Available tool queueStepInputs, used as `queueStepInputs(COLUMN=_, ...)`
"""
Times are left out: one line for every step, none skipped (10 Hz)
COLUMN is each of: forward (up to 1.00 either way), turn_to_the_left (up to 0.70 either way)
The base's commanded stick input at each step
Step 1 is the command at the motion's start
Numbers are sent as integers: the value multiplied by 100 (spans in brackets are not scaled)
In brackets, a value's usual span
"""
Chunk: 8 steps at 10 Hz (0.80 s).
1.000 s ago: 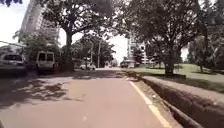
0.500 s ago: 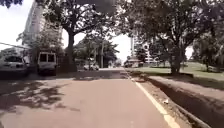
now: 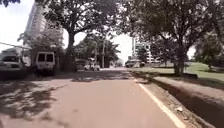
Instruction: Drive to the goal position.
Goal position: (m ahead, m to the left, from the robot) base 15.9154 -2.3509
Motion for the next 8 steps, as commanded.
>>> queueStepInputs(forward=70, turn_to_the_left=0)
queueStepInputs(forward=70, turn_to_the_left=0)
queueStepInputs(forward=70, turn_to_the_left=0)
queueStepInputs(forward=70, turn_to_the_left=-2)
queueStepInputs(forward=70, turn_to_the_left=-6)
queueStepInputs(forward=70, turn_to_the_left=-12)
queueStepInputs(forward=70, turn_to_the_left=-8)
queueStepInputs(forward=70, turn_to_the_left=0)
